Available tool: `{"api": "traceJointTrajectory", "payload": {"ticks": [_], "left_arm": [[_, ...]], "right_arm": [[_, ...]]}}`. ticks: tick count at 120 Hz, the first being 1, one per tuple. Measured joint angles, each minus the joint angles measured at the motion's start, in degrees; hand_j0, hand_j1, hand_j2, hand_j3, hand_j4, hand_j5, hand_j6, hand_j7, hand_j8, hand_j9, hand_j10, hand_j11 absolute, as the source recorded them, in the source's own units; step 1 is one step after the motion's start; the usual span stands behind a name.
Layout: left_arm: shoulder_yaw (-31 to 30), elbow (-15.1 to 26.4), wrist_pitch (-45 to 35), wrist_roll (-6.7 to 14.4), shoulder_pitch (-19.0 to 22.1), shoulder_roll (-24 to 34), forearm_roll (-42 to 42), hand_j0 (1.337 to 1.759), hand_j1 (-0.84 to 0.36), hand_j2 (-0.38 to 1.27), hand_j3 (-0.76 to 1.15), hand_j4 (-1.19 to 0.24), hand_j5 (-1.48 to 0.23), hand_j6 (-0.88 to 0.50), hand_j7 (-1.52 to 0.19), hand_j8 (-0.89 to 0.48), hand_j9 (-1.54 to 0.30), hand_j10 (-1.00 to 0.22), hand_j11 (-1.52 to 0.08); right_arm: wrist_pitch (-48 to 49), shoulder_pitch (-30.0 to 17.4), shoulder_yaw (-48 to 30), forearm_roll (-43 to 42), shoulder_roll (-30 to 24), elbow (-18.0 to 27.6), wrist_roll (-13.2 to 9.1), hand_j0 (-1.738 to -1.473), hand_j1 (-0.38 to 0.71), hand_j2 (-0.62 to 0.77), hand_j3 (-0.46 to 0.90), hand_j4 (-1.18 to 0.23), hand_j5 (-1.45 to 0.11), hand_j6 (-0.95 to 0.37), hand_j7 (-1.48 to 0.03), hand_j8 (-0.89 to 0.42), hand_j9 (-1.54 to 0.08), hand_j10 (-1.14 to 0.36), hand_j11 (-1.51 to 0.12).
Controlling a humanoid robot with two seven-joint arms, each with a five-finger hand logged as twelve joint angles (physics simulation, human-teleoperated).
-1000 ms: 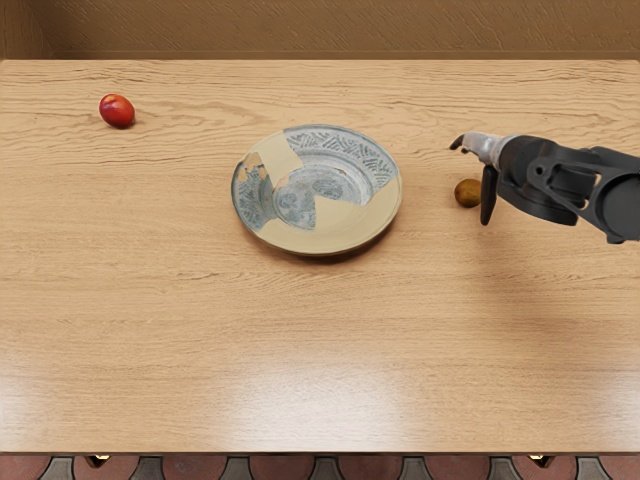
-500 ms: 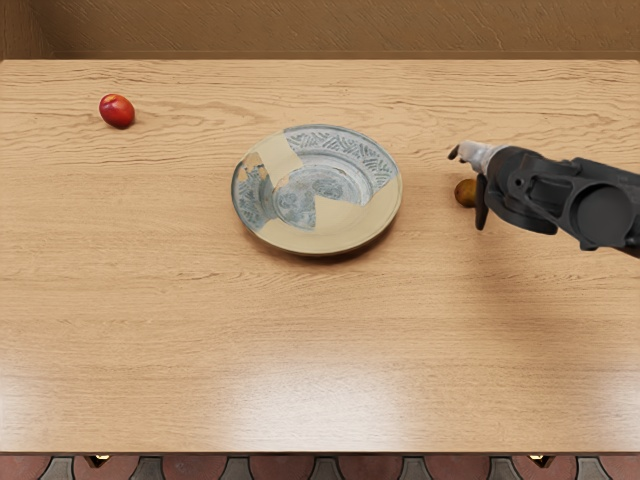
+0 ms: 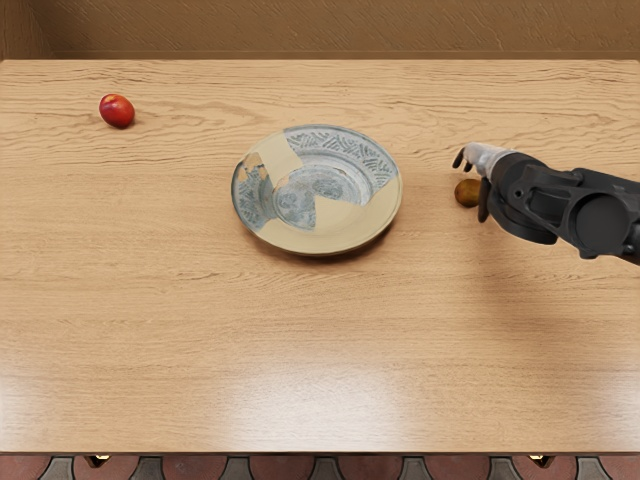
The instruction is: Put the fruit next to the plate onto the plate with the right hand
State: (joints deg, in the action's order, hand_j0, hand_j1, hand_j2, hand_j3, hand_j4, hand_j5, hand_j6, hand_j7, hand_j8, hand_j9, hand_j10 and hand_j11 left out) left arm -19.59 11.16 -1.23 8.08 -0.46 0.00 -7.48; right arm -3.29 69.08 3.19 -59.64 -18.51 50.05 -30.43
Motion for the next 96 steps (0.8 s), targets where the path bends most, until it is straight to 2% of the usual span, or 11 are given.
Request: {"api": "traceJointTrajectory", "payload": {"ticks": [31, 74, 90, 96], "left_arm": [[0.0, 0.0, 0.0, 0.0, -0.1, 0.0, 0.0, 1.658, 0.35, 0.00, 0.00, 0.00, 0.00, 0.00, 0.00, 0.00, 0.00, 0.00, 0.00], [0.0, 0.0, 0.0, 0.0, 0.0, 0.0, 0.0, 1.658, 0.35, 0.00, 0.00, 0.00, 0.00, 0.00, 0.00, 0.00, 0.00, 0.00, 0.00], [0.0, 0.0, 0.0, 0.0, 0.0, 0.0, 0.0, 1.658, 0.35, 0.00, 0.00, 0.00, 0.00, 0.00, 0.00, 0.00, 0.00, 0.00, 0.00], [0.0, 0.0, 0.0, 0.0, -0.1, 0.0, 0.0, 1.658, 0.35, 0.00, 0.00, 0.00, 0.00, 0.00, 0.00, 0.00, 0.00, 0.00, 0.00]], "right_arm": [[-1.1, -1.0, 0.1, 0.1, 1.8, -3.3, 1.5, -1.658, 0.07, -0.07, 0.00, -0.35, -0.45, -0.35, -0.45, -0.35, -0.45, -0.35, -0.45], [-2.8, -1.9, 0.1, 0.0, 2.1, -3.6, 1.3, -1.658, 0.18, -0.08, 0.00, -0.45, -0.57, -0.45, -0.57, -0.45, -0.57, -0.44, -0.57], [-3.5, -2.3, 0.1, -0.1, 2.2, -3.7, 1.2, -1.658, 0.26, -0.09, 0.00, -0.52, -0.65, -0.51, -0.66, -0.52, -0.65, -0.49, -0.66], [-3.8, -2.3, 0.1, 0.0, 2.2, -3.6, 1.1, -1.657, 0.27, -0.08, 0.00, -0.53, -0.69, -0.53, -0.69, -0.51, -0.69, -0.47, -0.70]]}}
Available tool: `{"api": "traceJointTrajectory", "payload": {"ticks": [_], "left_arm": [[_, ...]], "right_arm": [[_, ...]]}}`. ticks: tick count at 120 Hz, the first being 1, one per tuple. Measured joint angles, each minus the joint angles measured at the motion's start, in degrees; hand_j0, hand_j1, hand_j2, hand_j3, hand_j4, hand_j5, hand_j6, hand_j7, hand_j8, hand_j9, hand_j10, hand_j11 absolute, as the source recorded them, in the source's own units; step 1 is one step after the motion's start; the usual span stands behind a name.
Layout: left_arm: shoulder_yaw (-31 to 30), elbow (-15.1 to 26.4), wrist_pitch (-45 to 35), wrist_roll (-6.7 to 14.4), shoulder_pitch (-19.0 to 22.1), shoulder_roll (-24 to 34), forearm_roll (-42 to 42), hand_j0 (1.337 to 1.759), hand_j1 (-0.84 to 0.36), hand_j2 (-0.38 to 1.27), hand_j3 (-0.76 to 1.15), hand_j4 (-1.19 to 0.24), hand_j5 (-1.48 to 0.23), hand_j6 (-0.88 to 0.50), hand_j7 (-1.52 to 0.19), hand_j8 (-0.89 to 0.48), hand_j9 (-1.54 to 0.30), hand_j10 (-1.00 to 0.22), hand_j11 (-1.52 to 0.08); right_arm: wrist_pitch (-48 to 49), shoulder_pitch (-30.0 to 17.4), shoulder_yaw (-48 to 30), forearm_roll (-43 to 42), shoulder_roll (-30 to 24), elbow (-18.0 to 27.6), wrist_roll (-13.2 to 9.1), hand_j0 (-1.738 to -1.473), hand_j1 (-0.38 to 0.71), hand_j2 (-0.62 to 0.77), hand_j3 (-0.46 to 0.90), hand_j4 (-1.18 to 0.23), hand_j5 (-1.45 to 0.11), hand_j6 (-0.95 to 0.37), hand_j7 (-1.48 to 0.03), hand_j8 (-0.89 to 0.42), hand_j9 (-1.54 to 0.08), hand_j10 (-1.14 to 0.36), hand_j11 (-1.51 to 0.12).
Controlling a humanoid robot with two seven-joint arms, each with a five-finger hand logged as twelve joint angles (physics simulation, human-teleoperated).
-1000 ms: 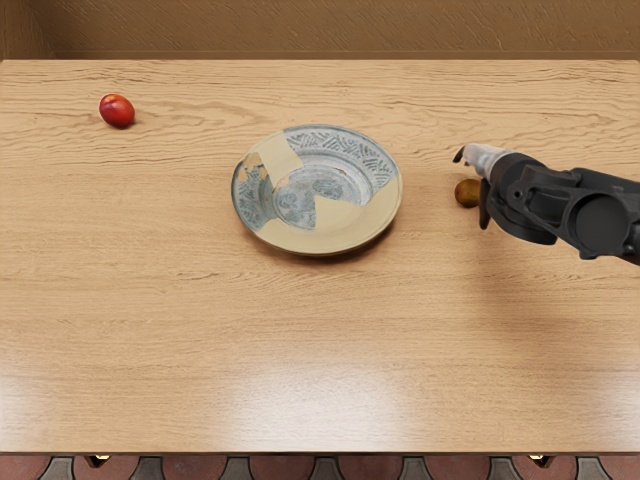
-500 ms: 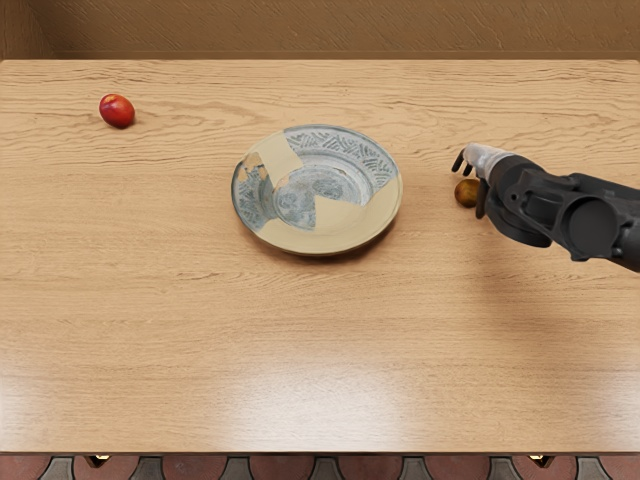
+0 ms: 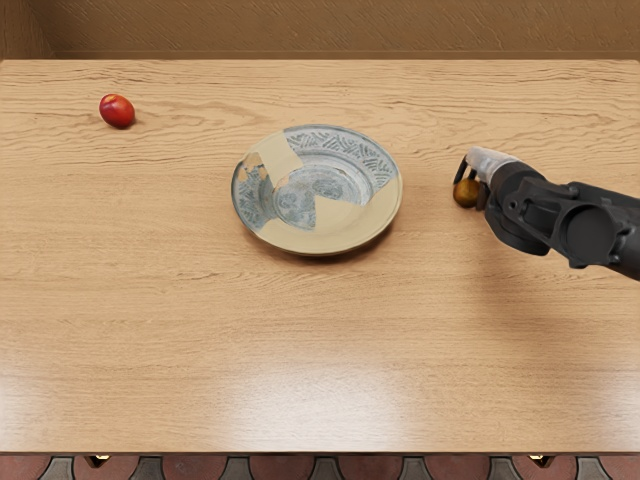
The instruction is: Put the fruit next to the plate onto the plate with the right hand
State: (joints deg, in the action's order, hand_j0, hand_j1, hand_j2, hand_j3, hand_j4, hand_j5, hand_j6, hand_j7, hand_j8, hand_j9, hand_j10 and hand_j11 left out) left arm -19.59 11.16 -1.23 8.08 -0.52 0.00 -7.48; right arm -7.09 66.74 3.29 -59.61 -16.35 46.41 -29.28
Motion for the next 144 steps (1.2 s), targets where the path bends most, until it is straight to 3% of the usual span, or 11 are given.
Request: {"api": "traceJointTrajectory", "payload": {"ticks": [57, 89, 113, 144], "left_arm": [[0.0, 0.0, 0.0, 0.0, 0.0, 0.0, 0.0, 1.658, 0.35, 0.00, 0.00, 0.00, 0.00, 0.00, 0.00, 0.00, 0.00, 0.00, 0.00], [0.0, 0.0, 0.0, 0.0, 0.0, 0.0, 0.0, 1.658, 0.35, 0.00, 0.00, 0.00, 0.00, 0.00, 0.00, 0.00, 0.00, 0.00, 0.00], [0.0, 0.0, 0.0, 0.0, 0.0, 0.0, 0.0, 1.658, 0.35, 0.00, 0.00, 0.00, 0.00, 0.00, 0.00, 0.00, 0.00, 0.00, 0.00], [0.0, 0.0, 0.0, 0.0, 0.0, 0.0, 0.0, 1.658, 0.35, 0.00, 0.00, 0.00, 0.00, 0.00, 0.00, 0.00, 0.00, 0.00, 0.00]], "right_arm": [[-2.0, -0.3, -0.5, 1.5, 0.0, 0.6, 0.1, -1.649, 0.28, 0.12, 0.00, -0.60, -0.92, -0.50, -0.91, -0.49, -0.92, -0.47, -0.95], [-4.4, -0.3, -3.8, 2.7, -1.0, 2.9, 0.1, -1.652, 0.28, 0.18, 0.00, -0.59, -0.98, -0.51, -0.95, -0.48, -0.97, -0.51, -0.97], [-4.7, 1.8, -5.6, 2.8, -4.5, 9.2, -2.2, -1.652, 0.26, 0.19, 0.00, -0.60, -0.99, -0.51, -0.96, -0.49, -0.98, -0.55, -0.98], [-3.0, 7.9, -6.6, 4.6, -5.9, 14.4, -5.2, -1.654, 0.28, 0.21, 0.00, -0.58, -1.00, -0.50, -0.96, -0.48, -0.98, -0.58, -0.98]]}}
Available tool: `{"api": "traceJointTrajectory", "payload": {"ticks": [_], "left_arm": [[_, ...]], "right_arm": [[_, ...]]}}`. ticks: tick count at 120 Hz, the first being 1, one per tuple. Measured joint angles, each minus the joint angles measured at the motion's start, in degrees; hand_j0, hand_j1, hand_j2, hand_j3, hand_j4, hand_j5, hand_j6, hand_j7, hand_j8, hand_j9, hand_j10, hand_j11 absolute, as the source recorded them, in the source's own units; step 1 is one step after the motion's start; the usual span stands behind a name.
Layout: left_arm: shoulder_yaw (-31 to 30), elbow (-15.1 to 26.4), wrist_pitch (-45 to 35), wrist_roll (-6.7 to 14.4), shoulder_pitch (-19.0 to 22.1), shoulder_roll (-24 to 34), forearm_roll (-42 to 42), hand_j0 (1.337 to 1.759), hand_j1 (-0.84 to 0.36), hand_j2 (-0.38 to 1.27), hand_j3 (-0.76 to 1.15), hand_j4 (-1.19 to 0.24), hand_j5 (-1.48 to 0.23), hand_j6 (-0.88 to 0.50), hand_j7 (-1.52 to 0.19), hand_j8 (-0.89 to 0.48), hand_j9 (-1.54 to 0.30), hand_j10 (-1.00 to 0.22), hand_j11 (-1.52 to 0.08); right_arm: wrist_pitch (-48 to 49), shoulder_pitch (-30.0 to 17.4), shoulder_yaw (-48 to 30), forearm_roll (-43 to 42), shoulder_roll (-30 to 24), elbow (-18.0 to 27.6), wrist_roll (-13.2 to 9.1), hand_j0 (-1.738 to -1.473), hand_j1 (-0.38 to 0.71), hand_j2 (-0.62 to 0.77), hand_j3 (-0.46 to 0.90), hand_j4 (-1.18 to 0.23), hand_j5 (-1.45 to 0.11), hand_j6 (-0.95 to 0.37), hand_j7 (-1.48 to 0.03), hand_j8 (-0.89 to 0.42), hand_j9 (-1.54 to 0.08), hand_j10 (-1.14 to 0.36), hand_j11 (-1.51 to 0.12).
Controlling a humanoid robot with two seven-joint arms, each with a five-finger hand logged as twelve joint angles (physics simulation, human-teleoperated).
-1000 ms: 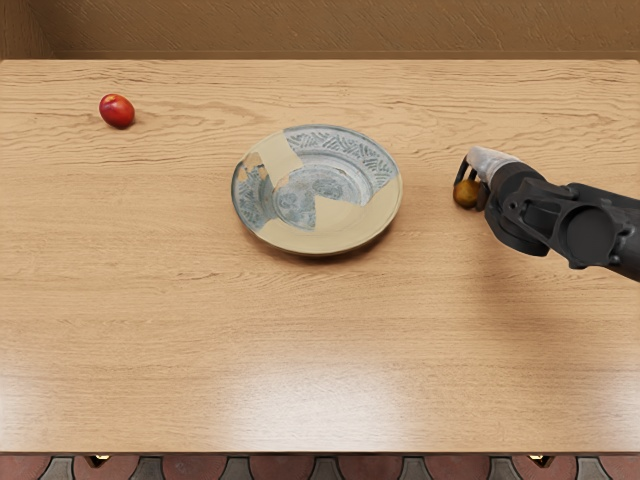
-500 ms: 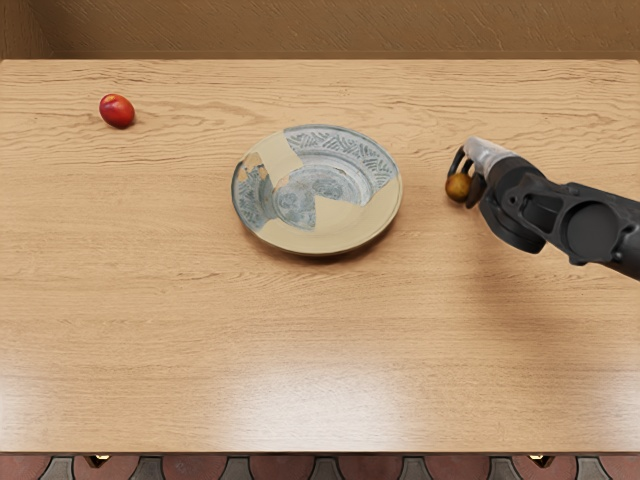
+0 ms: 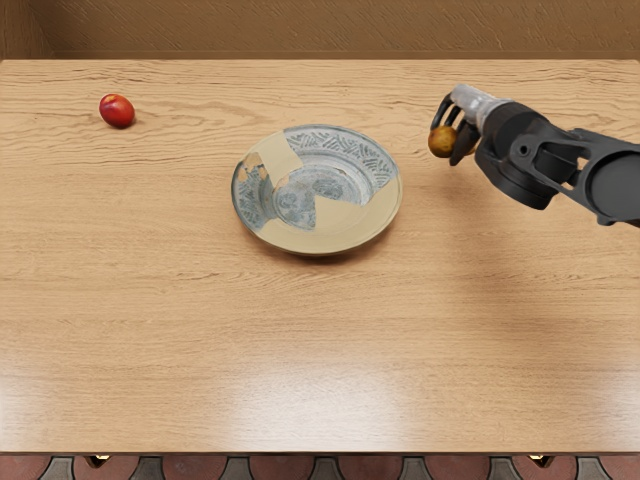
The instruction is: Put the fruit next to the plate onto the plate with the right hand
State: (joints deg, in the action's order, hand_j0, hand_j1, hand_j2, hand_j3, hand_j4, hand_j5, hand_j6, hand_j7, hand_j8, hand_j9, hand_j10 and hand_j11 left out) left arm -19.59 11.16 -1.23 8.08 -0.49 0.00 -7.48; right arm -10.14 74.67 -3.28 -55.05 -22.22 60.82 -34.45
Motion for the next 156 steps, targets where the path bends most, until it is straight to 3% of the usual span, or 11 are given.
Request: {"api": "traceJointTrajectory", "payload": {"ticks": [22, 47, 72, 132, 156], "left_arm": [[0.0, 0.0, 0.0, 0.0, 0.0, 0.0, 0.0, 1.658, 0.35, 0.00, 0.00, 0.00, 0.00, 0.00, 0.00, 0.00, 0.00, 0.00, 0.00], [0.0, 0.0, 0.0, 0.0, 0.0, 0.0, 0.0, 1.658, 0.35, 0.00, 0.00, 0.00, 0.00, 0.00, 0.00, 0.00, 0.00, 0.00, 0.00], [0.0, 0.0, 0.0, 0.0, 0.0, 0.0, 0.0, 1.658, 0.35, 0.00, 0.00, 0.00, 0.00, 0.00, 0.00, 0.00, 0.00, 0.00, 0.00], [0.0, 0.0, 0.0, 0.0, 0.0, 0.0, 0.0, 1.658, 0.35, 0.00, 0.00, 0.00, 0.00, 0.00, 0.00, 0.00, 0.00, 0.00, 0.00], [0.0, 0.0, 0.0, 0.0, 0.0, 0.0, 0.0, 1.658, 0.35, 0.00, 0.00, 0.00, 0.00, 0.00, 0.00, 0.00, 0.00, 0.00, 0.00]], "right_arm": [[-0.2, 2.5, -0.1, 0.5, 0.4, 4.1, -0.5, -1.655, 0.30, 0.25, 0.00, -0.57, -1.00, -0.49, -0.96, -0.48, -0.98, -0.58, -0.98], [-0.6, 3.5, -0.1, 0.5, 3.8, 5.4, -0.5, -1.657, 0.33, 0.32, 0.00, -0.56, -1.02, -0.48, -0.96, -0.47, -0.99, -0.59, -0.99], [-1.5, 4.1, -0.1, 0.2, 7.4, 5.3, -0.5, -1.658, 0.36, 0.40, 0.00, -0.54, -1.02, -0.47, -0.96, -0.49, -0.99, -0.65, -1.00], [-2.7, 2.1, 0.6, -0.5, 13.5, 1.9, -0.5, -1.657, 0.33, 0.51, 0.00, -0.69, -1.01, -0.57, -0.98, -0.62, -1.00, -0.74, -1.00], [-2.8, 1.6, -0.3, 0.2, 15.6, -1.4, -0.5, -1.658, -0.03, 0.19, 0.00, -0.31, -0.45, -0.27, -0.44, -0.29, -0.45, -0.33, -0.45]]}}
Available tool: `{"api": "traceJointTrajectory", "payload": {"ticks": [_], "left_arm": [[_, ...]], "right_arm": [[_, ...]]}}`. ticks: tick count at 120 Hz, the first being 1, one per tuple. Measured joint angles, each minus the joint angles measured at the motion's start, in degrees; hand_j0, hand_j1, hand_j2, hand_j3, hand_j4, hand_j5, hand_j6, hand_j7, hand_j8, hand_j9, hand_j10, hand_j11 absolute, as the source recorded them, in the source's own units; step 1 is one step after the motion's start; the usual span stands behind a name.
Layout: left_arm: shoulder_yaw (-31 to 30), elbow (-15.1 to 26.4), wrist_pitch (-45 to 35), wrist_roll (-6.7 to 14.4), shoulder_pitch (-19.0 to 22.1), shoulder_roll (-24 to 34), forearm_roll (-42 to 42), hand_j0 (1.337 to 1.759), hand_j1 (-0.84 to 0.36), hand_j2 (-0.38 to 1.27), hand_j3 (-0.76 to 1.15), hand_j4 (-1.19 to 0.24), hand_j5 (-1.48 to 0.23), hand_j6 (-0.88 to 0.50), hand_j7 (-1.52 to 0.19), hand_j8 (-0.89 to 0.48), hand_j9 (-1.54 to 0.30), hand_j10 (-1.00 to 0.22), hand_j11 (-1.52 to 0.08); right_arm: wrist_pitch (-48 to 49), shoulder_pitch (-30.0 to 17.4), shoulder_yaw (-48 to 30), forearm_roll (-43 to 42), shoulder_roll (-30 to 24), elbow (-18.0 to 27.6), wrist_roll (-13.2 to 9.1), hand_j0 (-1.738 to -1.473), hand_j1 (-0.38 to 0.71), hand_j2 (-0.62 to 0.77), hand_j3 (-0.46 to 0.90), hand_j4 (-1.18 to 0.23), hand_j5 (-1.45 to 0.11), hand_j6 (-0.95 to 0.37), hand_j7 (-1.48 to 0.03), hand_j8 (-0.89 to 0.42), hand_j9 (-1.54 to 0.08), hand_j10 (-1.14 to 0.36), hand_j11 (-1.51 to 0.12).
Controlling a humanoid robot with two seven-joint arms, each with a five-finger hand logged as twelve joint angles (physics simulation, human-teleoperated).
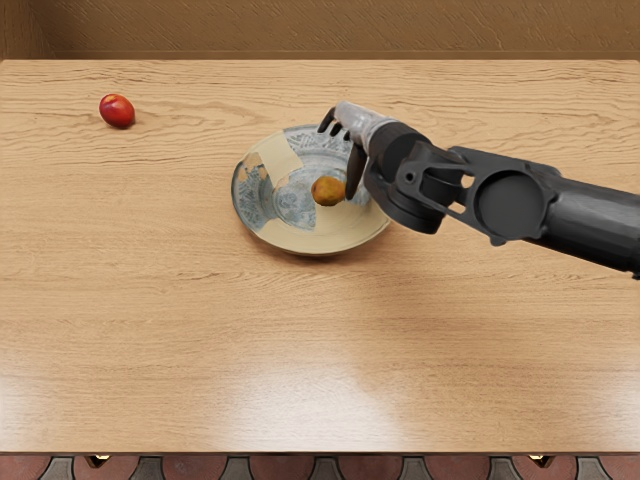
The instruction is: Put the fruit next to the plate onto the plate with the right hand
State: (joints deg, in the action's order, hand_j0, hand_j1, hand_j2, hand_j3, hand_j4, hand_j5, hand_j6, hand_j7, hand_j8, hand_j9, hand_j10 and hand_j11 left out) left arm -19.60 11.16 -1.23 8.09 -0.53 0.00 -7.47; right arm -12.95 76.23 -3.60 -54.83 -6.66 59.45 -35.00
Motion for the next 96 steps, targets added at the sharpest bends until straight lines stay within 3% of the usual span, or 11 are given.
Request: {"api": "traceJointTrajectory", "payload": {"ticks": [17, 29, 58, 67, 96], "left_arm": [[0.0, 0.0, 0.0, 0.0, 0.0, 0.0, 0.0, 1.658, 0.35, 0.00, 0.00, 0.00, 0.00, 0.00, 0.00, 0.00, 0.00, 0.00, 0.00], [0.0, 0.0, 0.0, 0.0, 0.0, 0.0, 0.0, 1.658, 0.35, 0.00, 0.00, 0.00, 0.00, 0.00, 0.00, 0.00, 0.00, 0.00, 0.00], [0.0, 0.0, 0.0, 0.0, 0.0, 0.0, 0.0, 1.658, 0.35, 0.00, 0.00, 0.00, 0.00, 0.00, 0.00, 0.00, 0.00, 0.00, 0.00], [0.0, 0.0, 0.0, 0.0, 0.0, 0.0, 0.0, 1.658, 0.35, 0.00, 0.00, 0.00, 0.00, 0.00, 0.00, 0.00, 0.00, 0.00, 0.00], [0.0, 0.3, 0.0, 0.0, -0.3, 0.0, 0.0, 1.658, 0.35, 0.00, 0.00, 0.00, 0.00, 0.00, 0.00, 0.00, 0.00, 0.00, 0.00]], "right_arm": [[1.8, -0.1, -1.5, 3.6, -2.4, 0.2, 0.1, -1.658, -0.17, 0.09, 0.00, -0.18, -0.25, -0.15, -0.24, -0.16, -0.25, -0.18, -0.25], [6.5, -0.2, -4.1, 7.7, -7.0, 2.0, 1.7, -1.658, -0.22, 0.05, 0.00, -0.12, -0.17, -0.11, -0.17, -0.11, -0.17, -0.13, -0.17], [22.7, -2.6, -9.6, 17.2, -22.6, 6.2, 10.6, -1.658, -0.28, 0.01, 0.00, -0.06, -0.08, -0.06, -0.08, -0.06, -0.08, -0.06, -0.08], [26.0, -3.2, -9.9, 19.2, -26.4, 7.6, 12.4, -1.658, -0.29, 0.01, 0.00, -0.05, -0.07, -0.05, -0.07, -0.05, -0.07, -0.05, -0.07], [29.0, -4.2, -10.6, 21.1, -30.7, 10.2, 13.7, -1.658, -0.30, 0.00, 0.00, -0.04, -0.05, -0.04, -0.05, -0.04, -0.05, -0.04, -0.05]]}}
